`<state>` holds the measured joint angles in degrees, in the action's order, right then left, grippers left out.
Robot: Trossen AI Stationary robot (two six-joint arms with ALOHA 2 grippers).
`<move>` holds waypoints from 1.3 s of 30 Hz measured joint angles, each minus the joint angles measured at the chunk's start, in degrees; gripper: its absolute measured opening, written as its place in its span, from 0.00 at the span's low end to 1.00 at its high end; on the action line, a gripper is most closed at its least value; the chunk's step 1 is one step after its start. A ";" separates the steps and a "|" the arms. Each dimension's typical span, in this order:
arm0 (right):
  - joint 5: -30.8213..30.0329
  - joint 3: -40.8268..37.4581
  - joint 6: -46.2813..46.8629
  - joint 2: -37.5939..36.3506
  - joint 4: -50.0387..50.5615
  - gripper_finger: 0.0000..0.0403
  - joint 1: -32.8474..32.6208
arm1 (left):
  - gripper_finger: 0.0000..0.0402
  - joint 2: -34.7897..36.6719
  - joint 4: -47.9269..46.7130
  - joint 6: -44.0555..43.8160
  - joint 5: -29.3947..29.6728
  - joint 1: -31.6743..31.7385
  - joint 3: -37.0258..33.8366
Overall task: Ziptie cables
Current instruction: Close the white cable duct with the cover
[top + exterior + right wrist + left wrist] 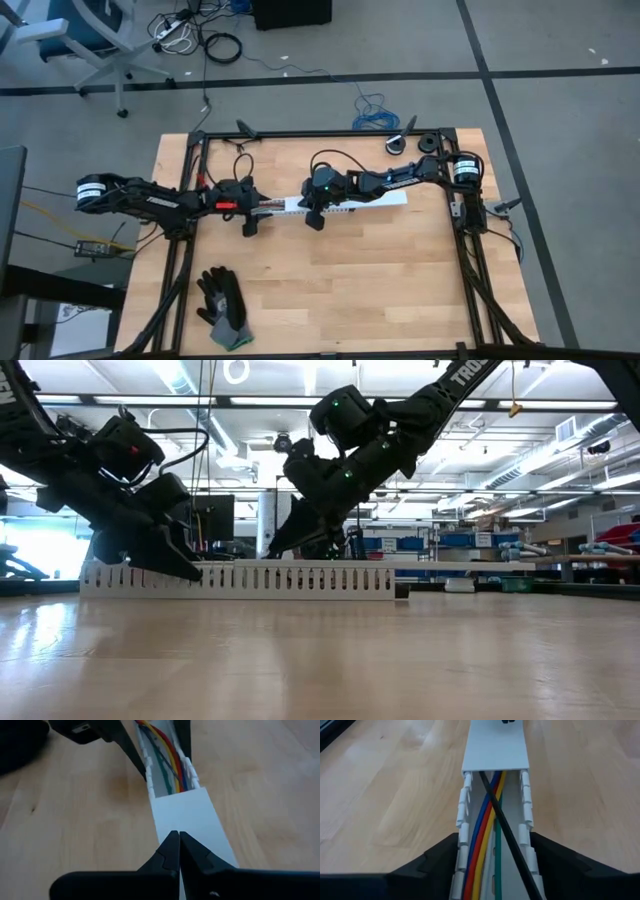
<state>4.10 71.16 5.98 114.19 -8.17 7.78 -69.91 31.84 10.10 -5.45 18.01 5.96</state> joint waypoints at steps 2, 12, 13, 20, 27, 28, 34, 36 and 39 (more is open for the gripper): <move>-0.01 0.00 0.00 0.00 0.43 0.00 0.46 | 0.59 -0.03 0.50 0.00 -0.19 -0.01 -0.06; 6.59 6.87 2.12 9.63 -2.55 0.00 2.29 | 0.59 -0.05 1.04 0.05 -0.36 0.01 -0.22; 6.85 8.81 1.08 11.01 -2.55 0.00 2.06 | 0.59 -0.05 1.06 0.04 -0.38 0.01 -0.22; 7.46 16.44 -6.82 13.48 -1.16 0.00 1.52 | 0.59 -0.05 1.11 0.06 -0.28 0.00 -0.07; 2.00 14.56 -9.79 3.66 6.53 0.00 0.77 | 0.59 0.02 0.31 -0.06 -0.04 0.01 0.00; 1.28 14.45 -9.35 2.89 10.98 0.00 0.81 | 0.59 0.00 0.32 -0.06 0.00 -0.01 0.00; 3.93 14.40 -5.28 4.24 22.14 0.00 1.55 | 0.59 0.00 0.30 0.20 0.00 0.00 0.00; 6.81 14.70 -5.15 7.72 17.53 0.00 1.67 | 0.59 0.02 0.39 0.23 0.00 0.00 -0.08; 9.78 18.36 -4.50 12.89 12.53 0.00 1.89 | 0.59 0.02 0.82 0.23 -0.02 0.01 -0.20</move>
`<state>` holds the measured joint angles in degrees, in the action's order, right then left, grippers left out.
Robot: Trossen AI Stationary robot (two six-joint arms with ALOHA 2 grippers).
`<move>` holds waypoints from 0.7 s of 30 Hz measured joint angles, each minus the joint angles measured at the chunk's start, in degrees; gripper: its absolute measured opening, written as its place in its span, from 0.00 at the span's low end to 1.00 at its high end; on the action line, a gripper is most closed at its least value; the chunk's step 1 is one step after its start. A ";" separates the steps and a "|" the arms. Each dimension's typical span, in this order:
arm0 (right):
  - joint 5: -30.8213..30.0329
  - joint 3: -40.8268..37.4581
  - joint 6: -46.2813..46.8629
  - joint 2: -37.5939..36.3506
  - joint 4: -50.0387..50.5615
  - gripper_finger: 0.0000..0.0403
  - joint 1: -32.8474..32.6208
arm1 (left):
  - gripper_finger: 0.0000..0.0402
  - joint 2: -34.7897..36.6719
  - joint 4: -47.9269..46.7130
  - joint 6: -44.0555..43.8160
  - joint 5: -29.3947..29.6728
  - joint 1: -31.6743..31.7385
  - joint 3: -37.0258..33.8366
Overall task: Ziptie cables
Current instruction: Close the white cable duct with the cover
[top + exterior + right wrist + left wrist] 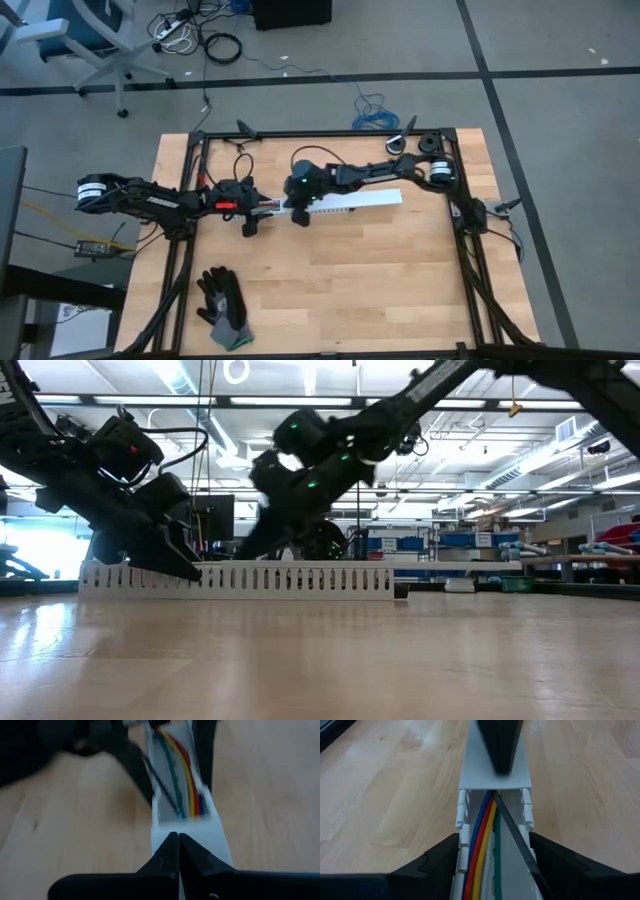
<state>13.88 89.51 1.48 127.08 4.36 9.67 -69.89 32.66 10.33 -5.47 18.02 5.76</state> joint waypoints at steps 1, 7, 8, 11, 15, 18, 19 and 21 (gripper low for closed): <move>0.21 1.44 -0.04 1.22 -0.47 0.00 0.03 | 0.59 -0.02 0.16 -0.04 0.00 0.00 0.00; -0.89 3.91 -4.82 2.15 -4.99 0.00 -0.49 | 0.59 -0.04 0.30 -0.09 0.13 0.00 0.02; -1.43 3.82 -5.73 1.18 -5.00 0.00 -0.74 | 0.59 -0.02 0.37 -0.09 0.13 0.00 0.02; -2.71 3.85 -7.76 -2.64 -3.65 0.00 -1.22 | 0.59 -0.02 0.72 -0.09 0.08 -0.01 0.13; -5.47 4.01 -7.58 -6.56 6.54 0.00 -1.14 | 0.59 -0.02 0.61 -0.10 0.11 -0.02 0.13; -8.77 3.92 -6.35 -8.15 15.31 0.00 -1.05 | 0.59 -0.02 0.36 -0.10 0.11 -0.01 0.13; -9.07 3.93 -5.58 -8.48 17.37 0.00 -1.05 | 0.59 -0.02 0.36 -0.11 0.10 -0.02 0.13; -8.55 4.01 -4.11 -8.07 19.87 0.00 -0.86 | 0.59 -0.02 0.44 -0.10 0.10 0.00 0.13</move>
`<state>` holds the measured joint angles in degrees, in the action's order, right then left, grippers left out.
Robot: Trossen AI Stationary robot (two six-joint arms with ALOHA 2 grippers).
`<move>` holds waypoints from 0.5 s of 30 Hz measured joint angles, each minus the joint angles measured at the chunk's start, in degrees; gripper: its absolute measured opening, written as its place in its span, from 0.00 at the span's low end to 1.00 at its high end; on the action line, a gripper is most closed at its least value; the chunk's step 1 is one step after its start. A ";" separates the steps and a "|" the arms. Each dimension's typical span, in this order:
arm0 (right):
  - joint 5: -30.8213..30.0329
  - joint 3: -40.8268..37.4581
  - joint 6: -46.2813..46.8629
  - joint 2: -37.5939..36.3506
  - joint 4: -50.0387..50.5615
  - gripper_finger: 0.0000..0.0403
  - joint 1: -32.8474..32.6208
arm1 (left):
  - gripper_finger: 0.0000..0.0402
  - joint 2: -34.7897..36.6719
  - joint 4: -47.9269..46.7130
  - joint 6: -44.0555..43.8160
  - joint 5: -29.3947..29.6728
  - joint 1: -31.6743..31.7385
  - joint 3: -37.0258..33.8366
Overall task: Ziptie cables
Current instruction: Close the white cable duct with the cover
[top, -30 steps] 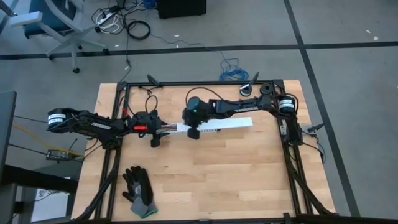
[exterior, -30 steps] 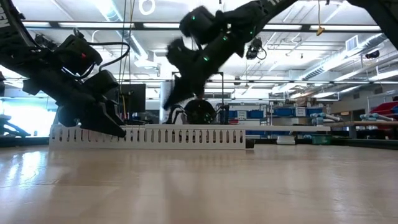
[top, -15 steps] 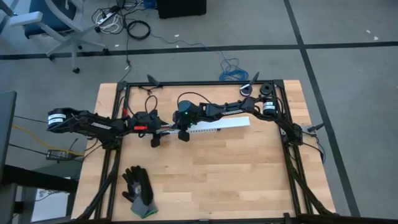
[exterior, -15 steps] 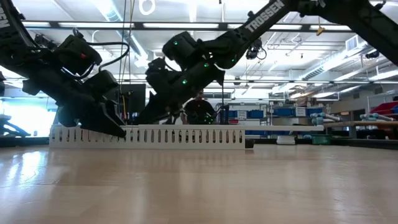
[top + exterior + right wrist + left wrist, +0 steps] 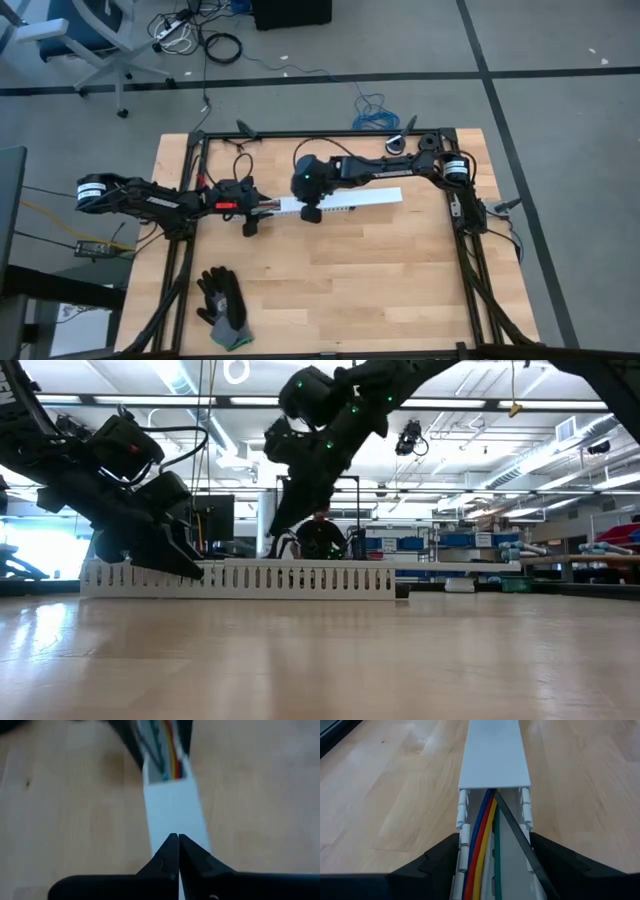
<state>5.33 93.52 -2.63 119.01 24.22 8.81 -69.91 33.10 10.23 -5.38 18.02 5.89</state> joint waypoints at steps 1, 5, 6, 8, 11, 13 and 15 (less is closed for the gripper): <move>0.99 0.06 0.51 1.02 -0.16 0.00 0.20 | 0.59 0.00 0.01 -0.01 0.00 -0.01 0.00; 9.98 0.70 1.98 8.59 -11.74 0.00 0.71 | 0.59 0.00 0.04 -0.10 -0.10 0.00 -0.13; 11.11 1.93 2.23 10.61 -14.15 0.00 0.87 | 0.59 0.00 0.01 -0.12 -0.08 0.00 -0.13; 10.38 4.92 2.09 13.56 -16.45 0.00 1.09 | 0.59 0.00 0.00 -0.33 -0.07 0.00 -0.13; 9.43 7.25 -0.18 14.62 -18.48 0.00 0.92 | 0.59 0.00 0.00 -0.71 0.04 0.00 -0.13; 8.75 7.27 -2.73 13.46 -20.19 0.00 0.29 | 0.59 0.00 0.10 -0.71 0.12 0.00 -0.11; 8.06 7.25 -5.09 11.52 -20.85 0.00 -0.25 | 0.59 0.00 0.33 -0.69 0.08 0.00 0.09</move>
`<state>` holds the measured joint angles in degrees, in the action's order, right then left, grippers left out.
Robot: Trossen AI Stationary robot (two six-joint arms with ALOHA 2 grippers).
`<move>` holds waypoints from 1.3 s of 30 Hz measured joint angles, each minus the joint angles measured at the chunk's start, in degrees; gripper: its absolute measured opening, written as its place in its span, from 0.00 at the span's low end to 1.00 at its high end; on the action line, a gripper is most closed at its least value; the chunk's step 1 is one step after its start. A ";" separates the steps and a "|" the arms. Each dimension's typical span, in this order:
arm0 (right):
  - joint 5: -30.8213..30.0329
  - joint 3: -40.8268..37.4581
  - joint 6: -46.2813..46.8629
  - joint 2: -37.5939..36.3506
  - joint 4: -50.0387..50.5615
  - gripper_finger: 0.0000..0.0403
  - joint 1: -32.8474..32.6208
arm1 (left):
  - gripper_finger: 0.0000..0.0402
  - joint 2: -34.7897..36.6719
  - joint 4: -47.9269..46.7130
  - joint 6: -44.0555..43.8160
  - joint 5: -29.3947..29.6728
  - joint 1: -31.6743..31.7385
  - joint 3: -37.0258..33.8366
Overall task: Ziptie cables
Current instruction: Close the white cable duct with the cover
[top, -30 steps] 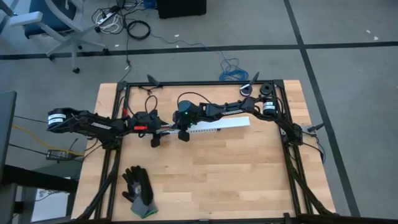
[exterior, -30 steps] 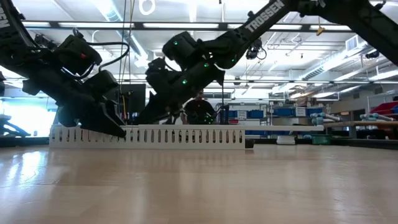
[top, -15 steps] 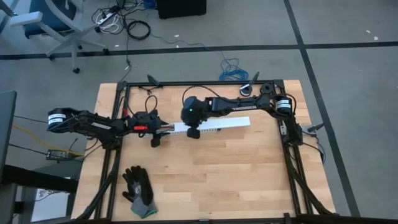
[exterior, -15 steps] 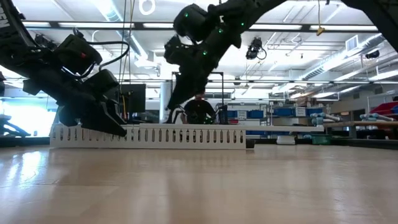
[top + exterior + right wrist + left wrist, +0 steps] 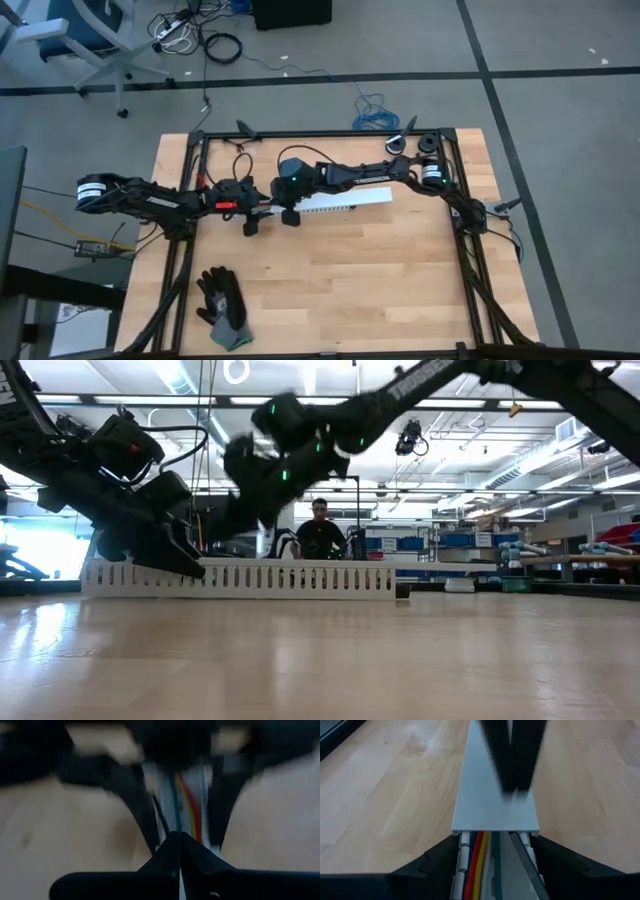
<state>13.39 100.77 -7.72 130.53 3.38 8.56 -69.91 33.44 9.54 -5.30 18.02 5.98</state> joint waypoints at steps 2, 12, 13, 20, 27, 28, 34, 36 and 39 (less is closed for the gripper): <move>-0.92 0.03 -1.47 -2.41 -0.04 0.00 -0.63 | 0.59 0.00 0.03 0.00 0.00 -0.02 0.00; -2.18 0.07 -2.46 -4.69 2.08 0.00 -1.47 | 0.70 0.02 -1.03 -1.01 0.76 -0.02 0.00; -2.25 0.07 -2.44 -4.71 2.82 0.00 -1.46 | 0.72 0.03 -0.98 -1.23 0.71 -0.02 0.00; -5.08 0.07 -1.55 -4.73 6.89 0.00 -1.45 | 0.74 4.06 -2.64 -1.98 1.51 -0.02 -0.04; -5.08 0.09 -1.32 -4.75 8.00 0.00 -1.40 | 0.73 14.35 -14.91 -1.69 2.71 -0.02 -0.04; -5.08 0.09 -1.30 -4.75 8.09 0.00 -1.38 | 0.73 16.06 -17.29 -2.16 2.71 -0.02 -0.04; -5.03 0.11 -1.34 -4.77 8.11 0.00 -1.29 | 0.73 22.22 -26.49 -2.81 3.78 -0.02 -0.04; -5.03 0.11 -1.30 -4.77 8.13 0.00 -1.29 | 0.73 22.14 -27.33 -4.29 3.98 -0.02 -0.04; -4.80 0.13 -1.30 -4.77 8.30 0.00 -1.29 | 0.73 21.04 -27.61 -5.76 4.09 -0.02 -0.05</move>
<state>8.60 100.90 -9.02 125.75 11.68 7.27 -48.87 5.83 3.78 -1.21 18.00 5.93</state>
